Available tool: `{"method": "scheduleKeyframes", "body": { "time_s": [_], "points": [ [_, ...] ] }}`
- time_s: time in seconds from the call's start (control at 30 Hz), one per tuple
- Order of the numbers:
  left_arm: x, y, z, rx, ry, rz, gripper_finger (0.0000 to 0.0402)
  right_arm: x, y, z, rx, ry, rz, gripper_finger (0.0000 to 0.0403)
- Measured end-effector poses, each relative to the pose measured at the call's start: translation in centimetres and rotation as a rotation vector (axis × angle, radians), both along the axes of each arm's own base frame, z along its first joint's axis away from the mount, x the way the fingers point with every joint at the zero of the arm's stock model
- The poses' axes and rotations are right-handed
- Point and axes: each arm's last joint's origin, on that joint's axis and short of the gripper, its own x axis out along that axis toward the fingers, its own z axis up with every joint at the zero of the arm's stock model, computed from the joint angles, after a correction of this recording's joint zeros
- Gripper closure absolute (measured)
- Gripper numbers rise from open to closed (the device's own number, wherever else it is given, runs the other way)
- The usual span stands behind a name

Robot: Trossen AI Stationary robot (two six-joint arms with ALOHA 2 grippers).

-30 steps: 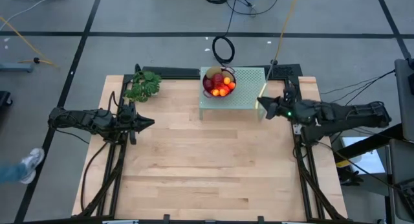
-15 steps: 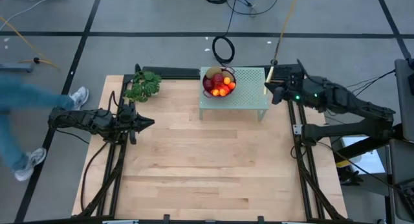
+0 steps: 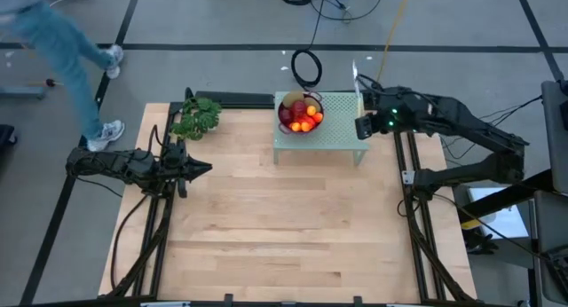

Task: Pick & Place Fruit
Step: Put the yellow knife on the shelf

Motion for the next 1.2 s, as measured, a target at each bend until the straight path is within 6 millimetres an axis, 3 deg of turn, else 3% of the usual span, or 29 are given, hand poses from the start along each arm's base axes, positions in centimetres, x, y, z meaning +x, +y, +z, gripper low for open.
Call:
{"method": "scheduleKeyframes", "body": {
  "time_s": [0.4, 1.2],
  "points": [
    [0.0, 0.0, 0.0, 0.0, 0.0, 0.0, 0.0376, 2.4, -2.7, -2.6, 0.257, 0.1, -0.081, 0.0332],
    [0.0, 0.0, 0.0, 0.001, 0.0, 0.0, 0.0376, 6.4, -7.1, -8.2, 0.477, 0.311, -0.215, 0.0332]
  ]
}}
